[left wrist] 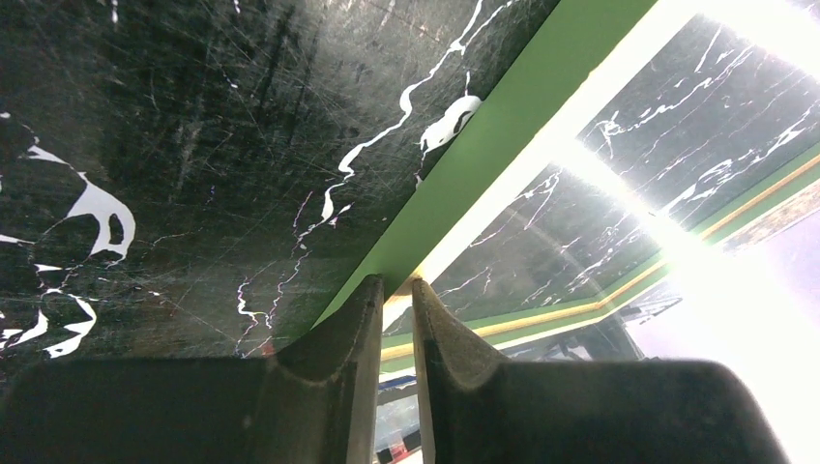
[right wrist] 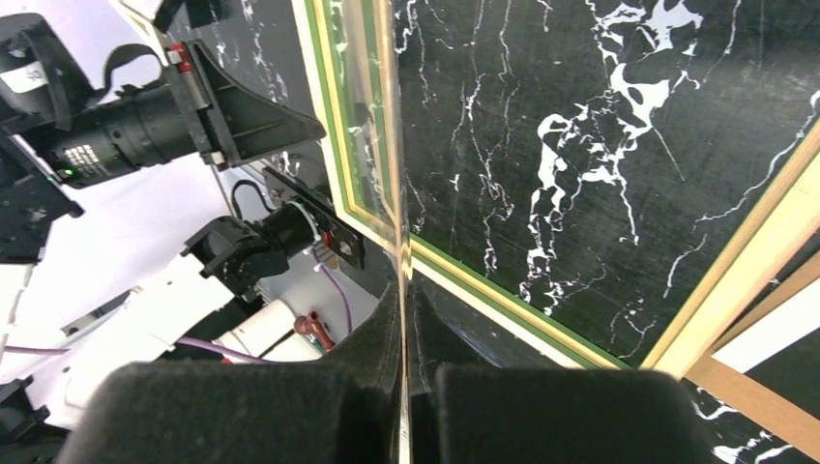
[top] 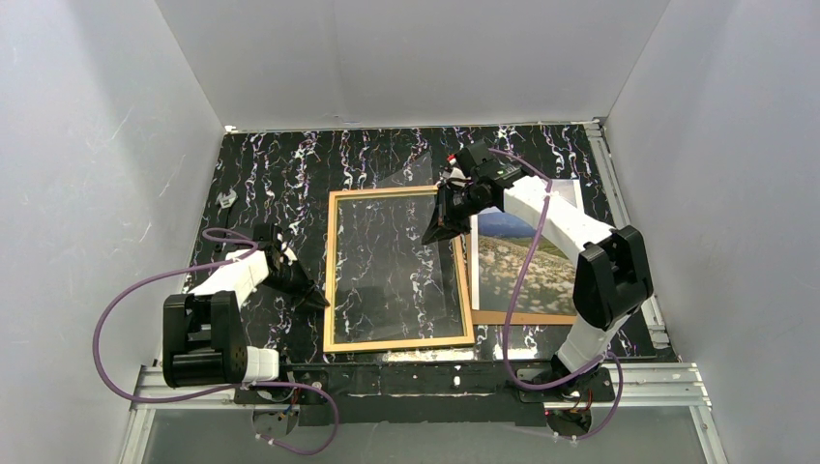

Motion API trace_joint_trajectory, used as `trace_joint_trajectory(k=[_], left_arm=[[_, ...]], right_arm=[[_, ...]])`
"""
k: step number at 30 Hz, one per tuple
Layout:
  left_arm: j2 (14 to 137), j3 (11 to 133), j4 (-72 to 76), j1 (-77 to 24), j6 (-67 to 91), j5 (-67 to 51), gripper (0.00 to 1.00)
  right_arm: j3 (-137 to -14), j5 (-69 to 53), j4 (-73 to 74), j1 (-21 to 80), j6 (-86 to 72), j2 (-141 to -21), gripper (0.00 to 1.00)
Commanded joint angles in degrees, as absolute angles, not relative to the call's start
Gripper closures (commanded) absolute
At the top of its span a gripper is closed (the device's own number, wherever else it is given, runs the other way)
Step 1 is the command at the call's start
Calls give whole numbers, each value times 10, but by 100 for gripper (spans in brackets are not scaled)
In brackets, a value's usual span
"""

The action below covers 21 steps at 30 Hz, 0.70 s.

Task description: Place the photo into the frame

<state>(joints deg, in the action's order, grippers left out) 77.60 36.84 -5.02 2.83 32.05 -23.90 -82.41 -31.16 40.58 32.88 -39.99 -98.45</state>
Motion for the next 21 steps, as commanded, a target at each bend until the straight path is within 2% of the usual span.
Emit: trace_joint_trajectory(k=[1,21], left_arm=[[797,363,-116,23,315,-232,88],[812,376,-123,9,304,-239,88]], right_arm=[[-850,-304,445,342,-376,-998,99],[-826,-324,376,364,-388,-1018,99]])
